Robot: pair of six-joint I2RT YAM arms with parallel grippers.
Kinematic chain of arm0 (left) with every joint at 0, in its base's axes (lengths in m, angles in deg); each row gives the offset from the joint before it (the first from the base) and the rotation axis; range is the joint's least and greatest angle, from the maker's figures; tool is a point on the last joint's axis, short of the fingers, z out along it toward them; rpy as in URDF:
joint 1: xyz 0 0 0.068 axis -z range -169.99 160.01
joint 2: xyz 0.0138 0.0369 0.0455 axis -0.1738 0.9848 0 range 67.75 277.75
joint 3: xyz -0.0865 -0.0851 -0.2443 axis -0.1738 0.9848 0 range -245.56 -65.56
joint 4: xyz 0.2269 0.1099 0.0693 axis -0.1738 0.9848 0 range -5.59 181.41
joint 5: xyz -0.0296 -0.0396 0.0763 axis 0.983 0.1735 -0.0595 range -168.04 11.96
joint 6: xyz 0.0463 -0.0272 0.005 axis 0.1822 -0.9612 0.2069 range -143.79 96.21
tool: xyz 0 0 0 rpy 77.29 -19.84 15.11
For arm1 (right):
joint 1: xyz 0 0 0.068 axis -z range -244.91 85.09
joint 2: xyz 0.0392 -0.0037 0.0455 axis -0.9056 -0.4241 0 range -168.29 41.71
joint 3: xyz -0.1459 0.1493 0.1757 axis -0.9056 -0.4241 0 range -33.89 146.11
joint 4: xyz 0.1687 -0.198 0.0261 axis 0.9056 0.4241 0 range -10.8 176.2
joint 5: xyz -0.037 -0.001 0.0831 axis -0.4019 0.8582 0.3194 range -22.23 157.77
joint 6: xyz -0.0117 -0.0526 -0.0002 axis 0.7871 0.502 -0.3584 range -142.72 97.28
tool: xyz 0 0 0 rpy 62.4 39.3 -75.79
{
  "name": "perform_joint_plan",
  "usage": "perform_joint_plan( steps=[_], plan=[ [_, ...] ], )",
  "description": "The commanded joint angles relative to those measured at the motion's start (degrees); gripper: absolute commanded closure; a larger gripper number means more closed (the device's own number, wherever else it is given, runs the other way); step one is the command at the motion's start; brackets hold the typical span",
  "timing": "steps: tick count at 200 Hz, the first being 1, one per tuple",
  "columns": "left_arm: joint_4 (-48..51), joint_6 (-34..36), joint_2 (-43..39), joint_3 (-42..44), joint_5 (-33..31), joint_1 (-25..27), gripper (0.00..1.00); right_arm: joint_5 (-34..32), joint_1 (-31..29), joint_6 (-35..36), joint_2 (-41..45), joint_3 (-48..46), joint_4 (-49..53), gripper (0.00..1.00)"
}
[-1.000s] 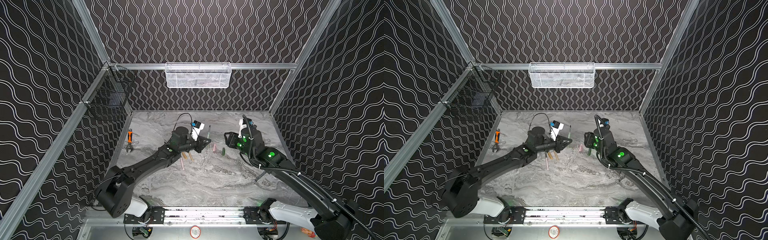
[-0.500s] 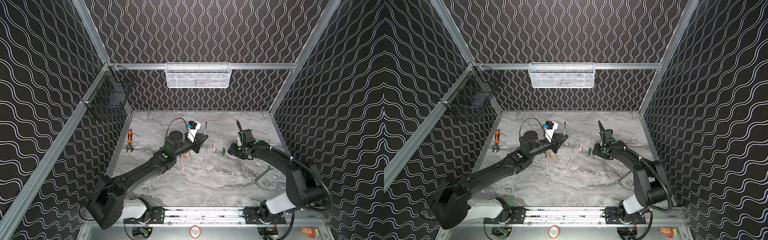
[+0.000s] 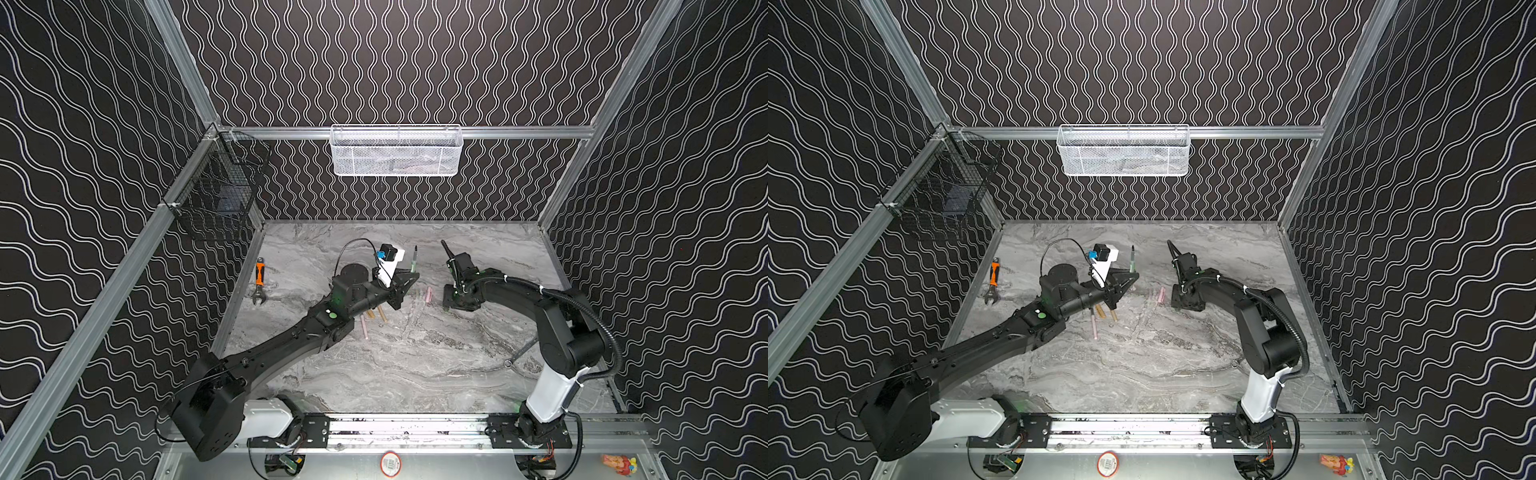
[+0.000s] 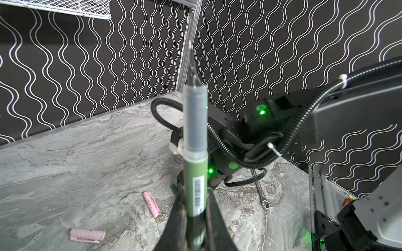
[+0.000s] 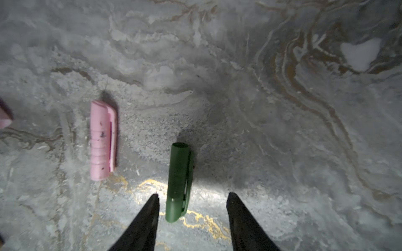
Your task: Insert the pens into the pen caps
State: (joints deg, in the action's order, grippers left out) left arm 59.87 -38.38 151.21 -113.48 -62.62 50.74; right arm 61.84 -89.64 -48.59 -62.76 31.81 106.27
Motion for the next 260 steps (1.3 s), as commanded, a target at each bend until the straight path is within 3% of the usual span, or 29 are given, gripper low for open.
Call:
perform_joint_plan(
  steps=[1,85,164,260],
  plan=[
    [-0.51,0.88,-0.15,-0.43,-0.11,0.29,0.92,-2.17,0.03,1.15,-0.49,0.63,2.57,0.47],
    [0.46,1.18,-0.23,-0.68,-0.69,0.72,0.91,-1.51,0.2,2.53,-0.69,-1.07,2.6,0.49],
    [0.71,1.23,0.04,-0.91,-0.89,0.86,0.92,-1.35,3.23,6.08,0.41,-1.46,4.28,0.48],
    [1.04,0.61,0.26,-1.25,-0.57,1.02,0.92,-0.63,7.1,5.32,3.42,-5.57,4.23,0.45]
  ],
)
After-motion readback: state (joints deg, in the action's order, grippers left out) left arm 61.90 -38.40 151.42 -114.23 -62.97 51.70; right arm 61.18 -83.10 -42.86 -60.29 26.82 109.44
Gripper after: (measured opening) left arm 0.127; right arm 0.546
